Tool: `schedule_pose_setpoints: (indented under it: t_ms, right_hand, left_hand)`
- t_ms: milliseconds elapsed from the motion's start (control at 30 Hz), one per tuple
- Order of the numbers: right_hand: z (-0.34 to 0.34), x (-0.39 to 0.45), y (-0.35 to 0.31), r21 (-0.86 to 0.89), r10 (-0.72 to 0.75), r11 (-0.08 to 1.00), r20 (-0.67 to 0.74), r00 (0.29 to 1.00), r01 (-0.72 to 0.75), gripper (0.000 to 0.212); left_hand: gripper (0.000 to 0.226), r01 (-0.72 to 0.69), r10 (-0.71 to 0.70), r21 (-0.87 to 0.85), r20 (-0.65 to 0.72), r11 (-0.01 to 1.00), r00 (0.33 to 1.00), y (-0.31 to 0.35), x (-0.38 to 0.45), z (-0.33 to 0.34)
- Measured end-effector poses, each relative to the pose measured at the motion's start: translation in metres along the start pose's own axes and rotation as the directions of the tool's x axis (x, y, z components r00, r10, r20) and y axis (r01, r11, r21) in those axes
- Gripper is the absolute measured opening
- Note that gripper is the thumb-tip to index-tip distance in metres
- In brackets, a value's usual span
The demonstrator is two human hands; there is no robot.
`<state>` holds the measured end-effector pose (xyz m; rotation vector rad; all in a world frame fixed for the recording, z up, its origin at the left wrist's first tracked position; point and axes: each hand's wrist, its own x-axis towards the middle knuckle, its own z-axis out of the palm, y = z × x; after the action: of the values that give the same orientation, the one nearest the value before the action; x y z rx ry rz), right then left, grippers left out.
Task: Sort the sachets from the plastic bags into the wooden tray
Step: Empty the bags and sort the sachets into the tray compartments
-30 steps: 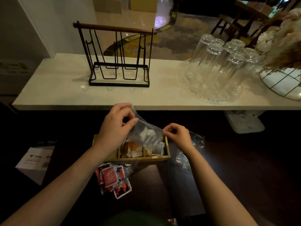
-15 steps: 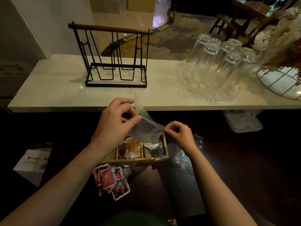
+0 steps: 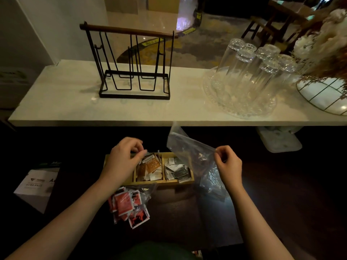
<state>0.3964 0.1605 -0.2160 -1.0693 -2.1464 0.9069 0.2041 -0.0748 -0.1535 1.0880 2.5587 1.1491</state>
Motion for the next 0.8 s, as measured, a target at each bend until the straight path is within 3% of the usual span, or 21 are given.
schedule_pose_setpoints:
  t_ms: [133, 267, 400, 467, 667, 800]
  right_hand:
    - [-0.011, -0.016, 0.011, -0.154, -0.048, 0.988, -0.077, 0.996, 0.035, 0.023]
    - [-0.016, -0.037, 0.019, -0.289, -0.027, 0.957, -0.130, 0.991, -0.012, 0.033]
    - [-0.013, -0.050, 0.033, -0.365, 0.132, 0.915, -0.125, 0.983, -0.170, 0.038]
    - [-0.009, -0.052, 0.038, -0.394, 0.212, 0.893, -0.061, 0.975, -0.219, 0.040]
    - [0.018, -0.046, 0.047, -0.493, 0.321, 0.857, 0.287, 0.902, -0.148, 0.037]
    - [0.023, -0.049, 0.031, -0.497, 0.223, 0.856, 0.112, 0.968, -0.140, 0.037]
  left_hand:
    - [0.009, 0.032, -0.077, 0.239, 0.181, 0.970, 0.980, -0.038, -0.033, 0.021]
    - [0.010, 0.007, -0.144, 0.368, 0.344, 0.930, 0.928, -0.070, -0.073, 0.040]
    - [0.065, -0.170, -0.098, 0.508, 0.459, 0.844, 0.883, -0.103, -0.102, 0.055]
    - [0.075, -0.234, -0.057, 0.535, 0.472, 0.812, 0.880, -0.111, -0.105, 0.058]
    - [0.062, -0.238, -0.052, 0.528, 0.476, 0.815, 0.878, -0.109, -0.098, 0.060]
    - [0.022, -0.088, -0.137, 0.481, 0.413, 0.872, 0.900, -0.111, -0.093, 0.058]
